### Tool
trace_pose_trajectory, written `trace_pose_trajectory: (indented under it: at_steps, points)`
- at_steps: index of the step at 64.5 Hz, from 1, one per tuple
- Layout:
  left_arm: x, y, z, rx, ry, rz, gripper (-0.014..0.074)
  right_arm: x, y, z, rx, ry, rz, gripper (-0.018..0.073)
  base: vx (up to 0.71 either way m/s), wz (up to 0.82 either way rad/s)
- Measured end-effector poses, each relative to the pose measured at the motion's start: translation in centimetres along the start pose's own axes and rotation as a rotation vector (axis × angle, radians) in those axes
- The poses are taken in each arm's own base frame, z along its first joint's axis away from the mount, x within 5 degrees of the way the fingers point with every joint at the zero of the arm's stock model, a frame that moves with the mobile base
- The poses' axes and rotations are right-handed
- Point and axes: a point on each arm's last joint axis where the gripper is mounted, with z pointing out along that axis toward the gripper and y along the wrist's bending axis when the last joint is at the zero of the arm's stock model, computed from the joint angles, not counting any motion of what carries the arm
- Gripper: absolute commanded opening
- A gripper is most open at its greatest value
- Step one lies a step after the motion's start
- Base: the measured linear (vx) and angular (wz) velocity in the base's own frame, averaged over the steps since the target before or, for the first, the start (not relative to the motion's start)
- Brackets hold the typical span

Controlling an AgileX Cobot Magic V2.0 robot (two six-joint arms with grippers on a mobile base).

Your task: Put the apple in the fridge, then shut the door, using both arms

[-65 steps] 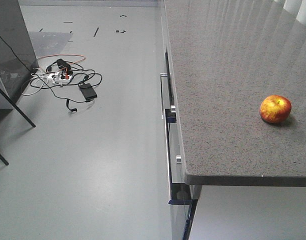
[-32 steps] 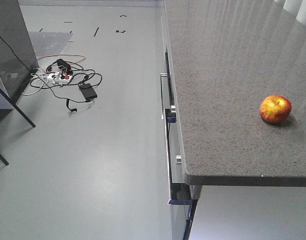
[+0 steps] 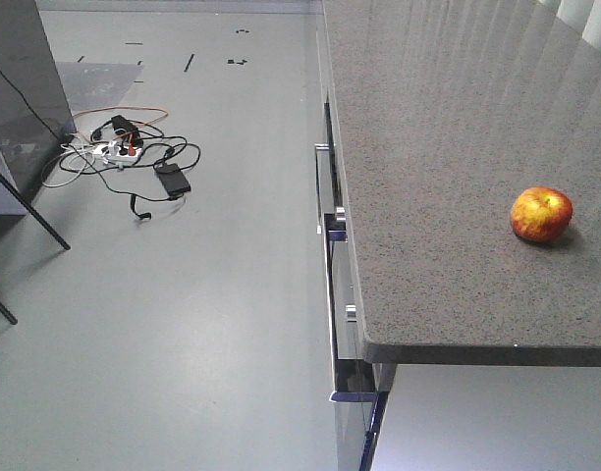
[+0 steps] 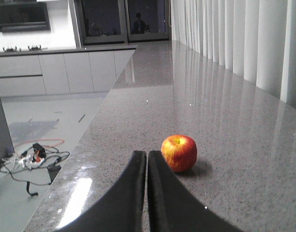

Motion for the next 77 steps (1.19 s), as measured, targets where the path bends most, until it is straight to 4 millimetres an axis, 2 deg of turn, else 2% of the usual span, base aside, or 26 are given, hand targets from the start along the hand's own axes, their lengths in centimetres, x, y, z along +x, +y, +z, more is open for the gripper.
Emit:
trace_pose_trajectory:
  at_steps: [7, 12, 21, 26, 41, 51, 58, 66, 77]
  points:
    - [0.0, 0.0, 0.0, 0.000, 0.000, 0.000, -0.0007, -2.4, 0.4, 0.7, -0.014, 0.049, 0.003, 0.0178, 0.00, 0.00]
    - [0.0, 0.0, 0.0, 0.000, 0.000, 0.000, -0.0007, -3.6, 0.5, 1.6, -0.020, 0.087, 0.015, 0.0328, 0.00, 0.00]
    - [0.0, 0.0, 0.0, 0.000, 0.000, 0.000, -0.0007, -4.3, 0.5, 3.3, -0.016, 0.138, 0.020, 0.0623, 0.00, 0.00]
    - [0.0, 0.0, 0.0, 0.000, 0.000, 0.000, -0.0007, -4.4, 0.4, 4.1, -0.009, 0.139, 0.016, 0.0723, 0.00, 0.00]
    - [0.0, 0.0, 0.0, 0.000, 0.000, 0.000, -0.0007, -5.3, 0.1, 5.9, 0.020, 0.057, -0.031, 0.0710, 0.00, 0.00]
    - [0.0, 0.0, 0.0, 0.000, 0.000, 0.000, -0.0007, -7.7, 0.2, 8.3, 0.026, 0.092, -0.071, 0.0696, 0.00, 0.00]
    - [0.0, 0.0, 0.0, 0.000, 0.000, 0.000, -0.0007, -10.4, 0.3, 11.4, 0.031, 0.146, -0.108, 0.0690, 0.00, 0.00]
    - [0.0, 0.0, 0.0, 0.000, 0.000, 0.000, -0.0007, -12.2, 0.2, 16.0, 0.034, 0.241, -0.114, 0.0685, 0.00, 0.00]
    - [0.0, 0.0, 0.0, 0.000, 0.000, 0.000, -0.0007, -12.0, -0.1, 23.1, 0.040, 0.425, -0.093, 0.0678, 0.00, 0.00]
